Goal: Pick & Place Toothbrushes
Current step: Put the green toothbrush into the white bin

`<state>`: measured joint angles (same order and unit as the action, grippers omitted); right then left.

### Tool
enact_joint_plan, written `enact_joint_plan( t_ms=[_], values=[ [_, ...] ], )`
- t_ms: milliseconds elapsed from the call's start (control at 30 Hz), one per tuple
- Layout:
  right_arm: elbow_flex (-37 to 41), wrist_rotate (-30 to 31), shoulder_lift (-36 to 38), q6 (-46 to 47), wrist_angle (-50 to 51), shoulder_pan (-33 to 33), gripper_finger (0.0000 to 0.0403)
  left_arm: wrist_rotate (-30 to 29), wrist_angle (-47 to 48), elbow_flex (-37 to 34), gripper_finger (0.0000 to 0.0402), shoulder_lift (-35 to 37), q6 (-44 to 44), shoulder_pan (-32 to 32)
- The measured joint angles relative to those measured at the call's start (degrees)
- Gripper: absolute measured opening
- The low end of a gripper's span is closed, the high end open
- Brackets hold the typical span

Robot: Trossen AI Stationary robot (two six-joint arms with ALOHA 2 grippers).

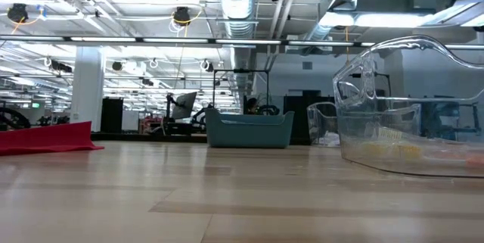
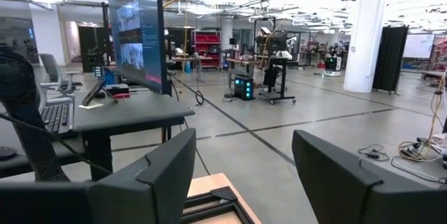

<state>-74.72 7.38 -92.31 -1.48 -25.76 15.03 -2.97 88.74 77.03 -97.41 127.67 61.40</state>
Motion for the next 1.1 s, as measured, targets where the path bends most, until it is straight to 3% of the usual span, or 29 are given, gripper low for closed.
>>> enact_joint_plan(
  t_ms=[767,1100],
  values=[
    [0.0,0.0,0.0,0.0,1.1,-0.4,0.0233,-4.7,-6.5,0.0,0.0004,-7.0,-2.9,3.2],
    [0.0,0.0,0.0,0.0,1.5,-0.4,0.0233,-3.1,-14.9,-7.2,0.0005,-7.1,-2.7,3.3]
  ],
)
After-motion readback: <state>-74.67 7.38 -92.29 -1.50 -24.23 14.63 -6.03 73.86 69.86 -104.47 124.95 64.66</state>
